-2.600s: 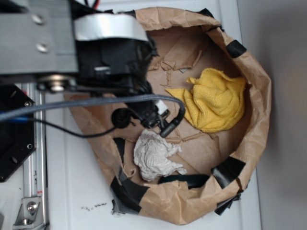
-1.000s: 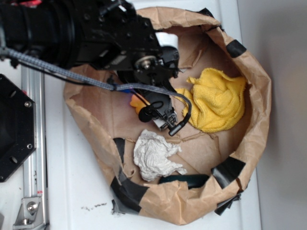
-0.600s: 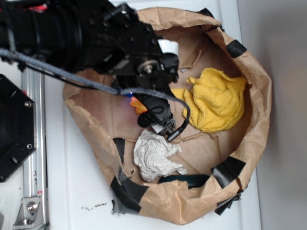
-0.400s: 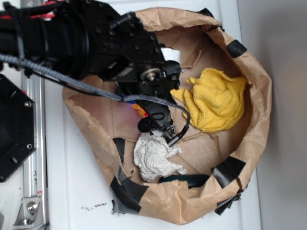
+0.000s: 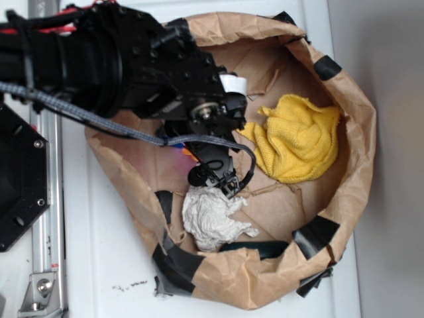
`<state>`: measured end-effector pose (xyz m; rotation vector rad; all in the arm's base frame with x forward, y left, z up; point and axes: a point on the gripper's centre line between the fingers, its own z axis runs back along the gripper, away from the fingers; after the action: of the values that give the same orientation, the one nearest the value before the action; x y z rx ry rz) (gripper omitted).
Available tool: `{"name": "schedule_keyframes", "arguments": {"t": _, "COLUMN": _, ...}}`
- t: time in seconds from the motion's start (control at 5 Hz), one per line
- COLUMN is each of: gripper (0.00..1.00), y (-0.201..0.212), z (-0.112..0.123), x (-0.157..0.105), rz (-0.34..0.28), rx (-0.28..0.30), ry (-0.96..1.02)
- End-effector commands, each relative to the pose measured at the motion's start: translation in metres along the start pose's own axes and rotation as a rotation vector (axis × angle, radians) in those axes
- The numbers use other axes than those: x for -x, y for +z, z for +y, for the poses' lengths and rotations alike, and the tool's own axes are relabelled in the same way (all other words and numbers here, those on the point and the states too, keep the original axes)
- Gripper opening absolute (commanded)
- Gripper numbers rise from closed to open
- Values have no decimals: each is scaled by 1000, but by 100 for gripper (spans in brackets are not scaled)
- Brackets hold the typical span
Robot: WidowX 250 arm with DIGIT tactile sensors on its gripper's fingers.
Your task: Grab the yellow duck.
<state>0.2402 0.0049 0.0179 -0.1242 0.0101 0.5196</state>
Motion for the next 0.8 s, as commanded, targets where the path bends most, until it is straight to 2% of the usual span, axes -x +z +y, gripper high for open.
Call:
{"name": "schedule_keyframes", "arguments": {"t": 0.0, "gripper": 0, "y": 15, "z": -8, "x": 2, "rz": -38, "rx": 22, "ry": -42}}
{"name": "schedule_keyframes", "arguments": {"t": 0.2, "gripper": 0, "y": 34, "z": -12, "x": 3, "rz": -65, "rx": 35, "ry": -68}}
{"name": "schedule_keyframes", "arguments": {"t": 0.4, "gripper": 0, "y": 84, "z": -21, "x": -10, "rz": -142, "rx": 61, "ry": -189}}
{"name": "schedule_keyframes", "arguments": {"t": 0.6, "gripper": 0, "y": 135, "z": -19, "x": -8, "rz": -151, "rx": 67, "ry": -318}}
